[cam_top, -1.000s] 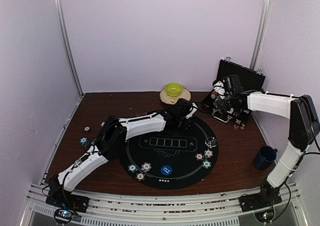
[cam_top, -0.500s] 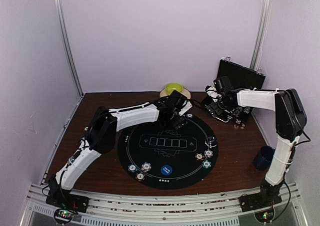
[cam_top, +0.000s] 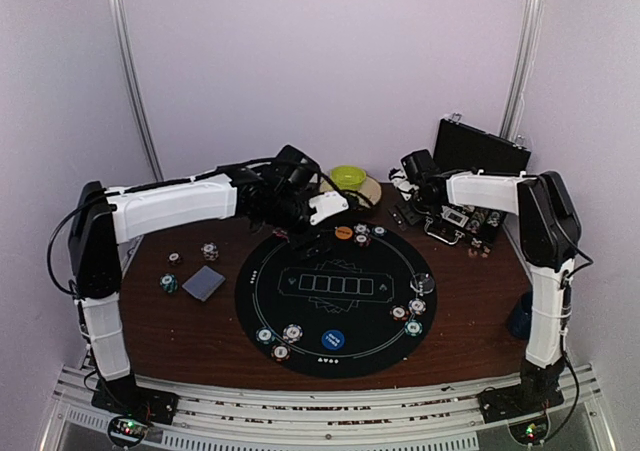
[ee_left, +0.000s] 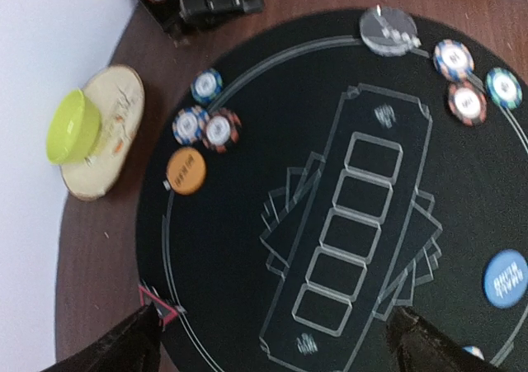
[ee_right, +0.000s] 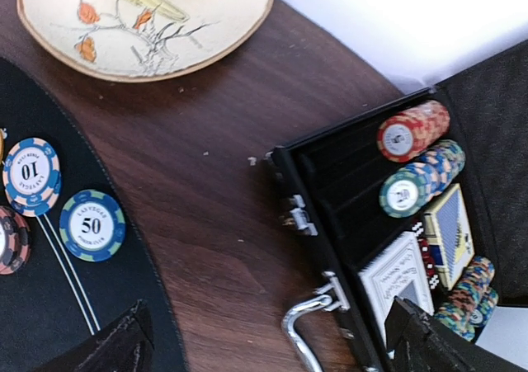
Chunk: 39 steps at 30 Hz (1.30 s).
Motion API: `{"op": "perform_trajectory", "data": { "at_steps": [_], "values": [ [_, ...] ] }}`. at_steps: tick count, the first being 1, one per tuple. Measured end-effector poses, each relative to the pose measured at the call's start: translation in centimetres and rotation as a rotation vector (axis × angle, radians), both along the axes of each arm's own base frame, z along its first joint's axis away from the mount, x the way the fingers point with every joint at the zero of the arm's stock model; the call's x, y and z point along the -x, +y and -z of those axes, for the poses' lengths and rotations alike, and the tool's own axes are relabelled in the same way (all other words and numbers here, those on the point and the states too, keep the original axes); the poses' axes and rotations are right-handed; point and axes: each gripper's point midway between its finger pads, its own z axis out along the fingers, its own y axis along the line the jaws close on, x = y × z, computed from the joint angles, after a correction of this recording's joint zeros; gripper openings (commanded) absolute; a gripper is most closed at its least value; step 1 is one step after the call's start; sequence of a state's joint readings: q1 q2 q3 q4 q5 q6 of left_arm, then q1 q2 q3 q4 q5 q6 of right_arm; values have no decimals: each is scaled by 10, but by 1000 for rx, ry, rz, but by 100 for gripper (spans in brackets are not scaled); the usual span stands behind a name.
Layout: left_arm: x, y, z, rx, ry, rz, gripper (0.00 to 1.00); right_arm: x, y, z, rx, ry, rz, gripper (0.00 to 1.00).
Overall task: Distribute texas hold em gaming equipment
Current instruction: Adjust the poker chips pile in the big blind area.
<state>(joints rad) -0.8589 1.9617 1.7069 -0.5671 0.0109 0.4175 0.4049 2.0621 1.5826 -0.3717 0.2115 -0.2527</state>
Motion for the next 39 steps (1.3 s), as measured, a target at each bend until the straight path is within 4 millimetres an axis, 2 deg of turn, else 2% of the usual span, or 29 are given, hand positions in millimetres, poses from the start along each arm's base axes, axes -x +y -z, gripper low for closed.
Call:
{"op": "perform_trajectory", "data": {
  "at_steps": [3,5,7,9,11,12,14,16,19,29,39],
  "values": [
    [13,48,21,-45,87,-4,98,1,7,16,13,23,4,100],
    [13,97,43,-70,166,-59,98,1,11,28,24,37,10,100],
    [4,148,58,-72,225,-150,98,2,12,38,33,53,17,100],
    [-8,198,63,-48,249,-253,98,3,10,47,40,64,30,100],
    [-14,234,58,-22,235,-332,98,3,8,54,46,73,44,100],
    [-16,245,52,-7,213,-359,98,3,8,56,47,73,49,100],
    [-14,253,37,27,151,-375,98,2,7,59,46,75,60,100],
    [-11,250,22,58,97,-363,98,2,7,58,45,70,67,100],
    [-8,247,13,83,52,-354,98,-1,7,58,44,64,69,100],
    [-11,252,21,91,29,-396,98,-5,18,60,34,43,56,100],
    [-14,252,18,106,7,-400,98,-6,40,59,25,6,29,100]
  ]
}}
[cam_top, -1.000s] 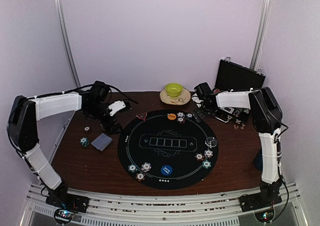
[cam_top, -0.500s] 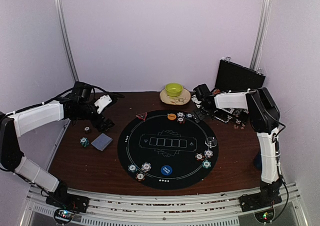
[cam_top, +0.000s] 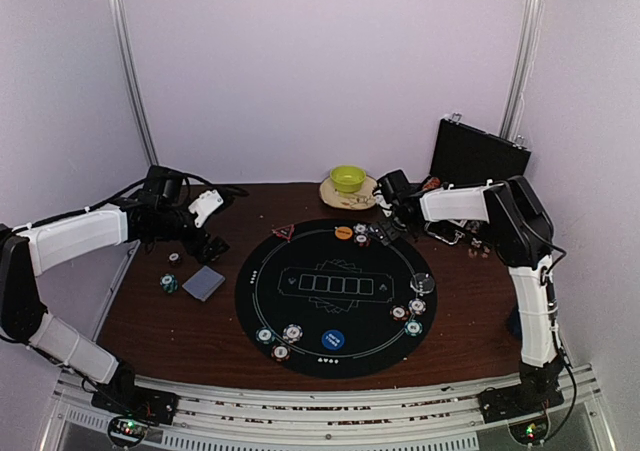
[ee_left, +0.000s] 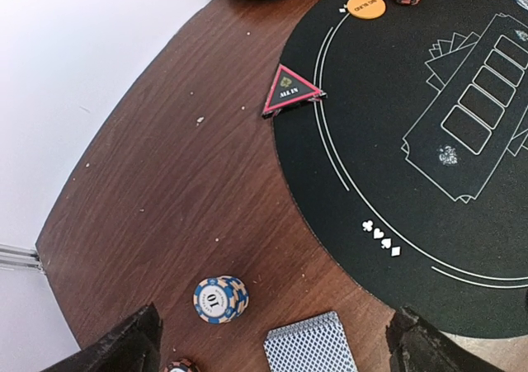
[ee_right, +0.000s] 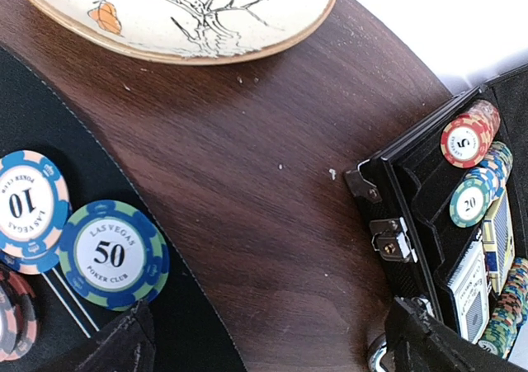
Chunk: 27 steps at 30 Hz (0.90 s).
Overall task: Distribute texas hold em gaming equipment
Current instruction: Adjust the poker chips pile in the big blind area, then pick up the face-down deck piles from the center of the board.
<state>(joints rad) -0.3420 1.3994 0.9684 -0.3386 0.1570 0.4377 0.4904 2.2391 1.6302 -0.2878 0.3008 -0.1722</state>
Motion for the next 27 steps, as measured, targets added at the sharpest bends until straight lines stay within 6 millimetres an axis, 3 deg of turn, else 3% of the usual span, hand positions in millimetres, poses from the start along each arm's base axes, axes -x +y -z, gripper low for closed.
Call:
{"op": "perform_trajectory", "data": {
  "at_steps": [9,16,19,21,25,27],
  "values": [
    [0,1,3,-7,2,-6,98,0,1,-1,16,-14,10,100],
    [-9,22,19,-59,42,-81,98,7,-2,-13,55,19,-26,100],
    [-13,37,24,-48,91,-110,98,11,-1,-39,50,3,-53,100],
    [-15,45,30,-29,144,-119,98,13,-1,-68,35,-36,-67,100],
    [-9,49,49,5,280,-104,98,21,-4,-124,-3,-132,-82,100],
    [-2,46,62,19,354,-89,98,26,-6,-140,-10,-163,-86,100]
  ]
}}
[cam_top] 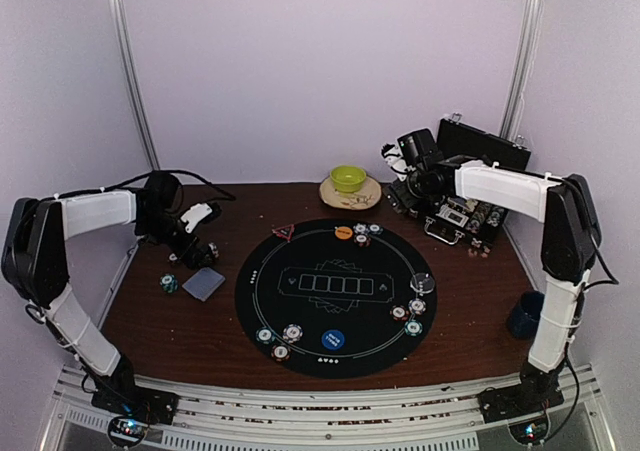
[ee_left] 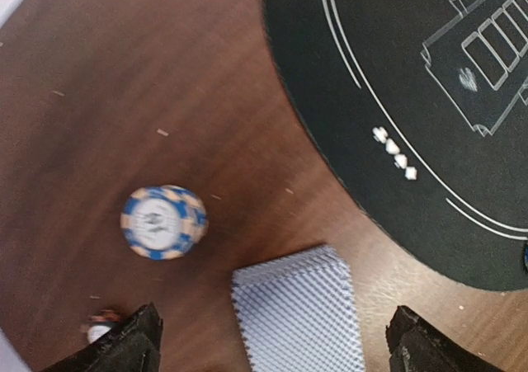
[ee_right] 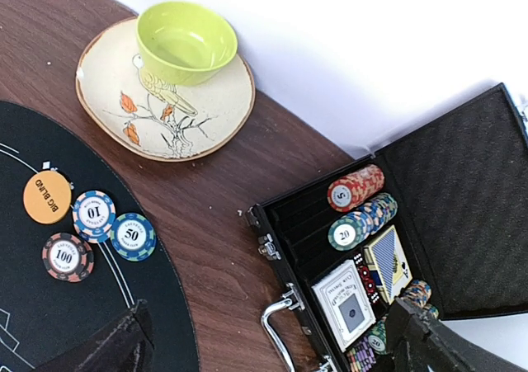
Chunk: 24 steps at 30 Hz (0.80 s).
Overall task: Distribute texas hold em gaming equipment
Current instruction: Pick up the face-down deck piles from the center of the board.
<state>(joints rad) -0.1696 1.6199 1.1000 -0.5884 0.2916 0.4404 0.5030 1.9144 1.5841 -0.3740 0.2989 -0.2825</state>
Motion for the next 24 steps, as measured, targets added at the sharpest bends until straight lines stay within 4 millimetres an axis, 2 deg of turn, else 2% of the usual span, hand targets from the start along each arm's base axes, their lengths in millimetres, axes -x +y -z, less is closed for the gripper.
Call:
{"op": "perform_trajectory", "data": {
  "at_steps": [2,5,9,16,24],
  "values": [
    [9,-2,14,10,76,6,98,5,-2,-7,0,-17,-2,100],
    [19,-2,26,7,150,-7,98,10,-3,0,13,-9,-3,100],
    [25,-1,31,7,187,-25,98,15,-4,12,34,16,-8,100],
    [27,5,37,-13,211,-65,98,18,5,9,56,-8,-24,100],
    [32,15,58,-64,251,-110,98,25,21,6,94,-29,-49,100]
  ]
}}
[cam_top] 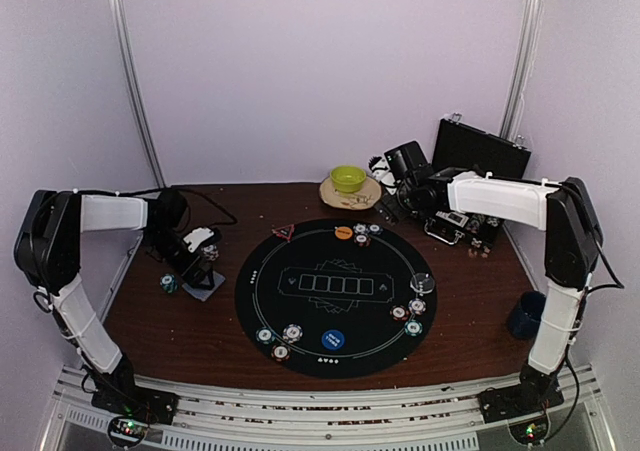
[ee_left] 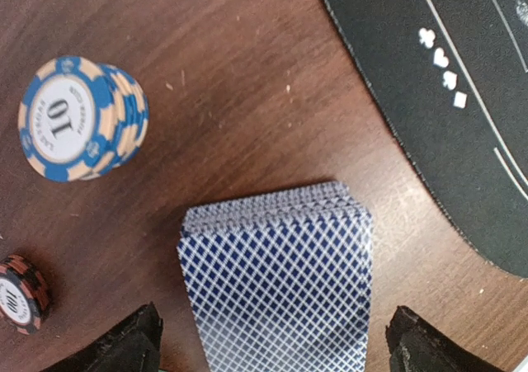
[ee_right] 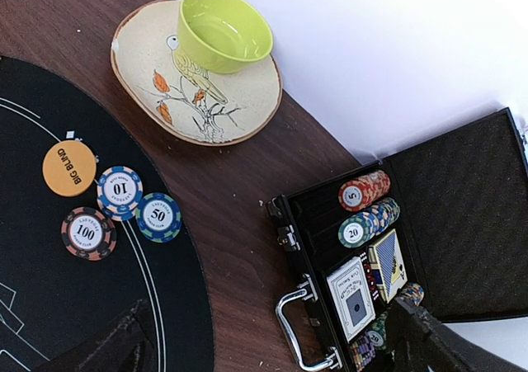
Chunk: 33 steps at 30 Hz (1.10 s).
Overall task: Distribute texas hold em gaming equipment
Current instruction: Pick up the face-down deck piles from the center of the board.
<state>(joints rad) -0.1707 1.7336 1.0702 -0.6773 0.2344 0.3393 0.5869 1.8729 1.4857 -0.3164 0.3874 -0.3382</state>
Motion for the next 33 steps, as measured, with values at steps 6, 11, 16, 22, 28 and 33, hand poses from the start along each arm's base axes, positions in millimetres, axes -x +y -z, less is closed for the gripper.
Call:
{"op": "perform_trajectory", "data": {
  "at_steps": [6,11,16,22,28,33],
  "values": [
    [2,2,5,-12,11,-8,98,1,1,-1,15,-10,2,100],
    [2,5,7,-25,7,-16,98,0,-1,-2,26,-19,11,100],
    [4,6,11,-45,8,-18,98,-2,-3,-5,40,-38,21,100],
    [10,-4,19,-89,14,20,98,-3,-4,-3,51,-45,27,100],
    [7,-5,21,-123,-2,22,98,-3,-5,8,72,-31,34,100],
    [6,-4,22,-133,-10,18,97,-4,-5,11,79,-29,35,100]
  ]
}}
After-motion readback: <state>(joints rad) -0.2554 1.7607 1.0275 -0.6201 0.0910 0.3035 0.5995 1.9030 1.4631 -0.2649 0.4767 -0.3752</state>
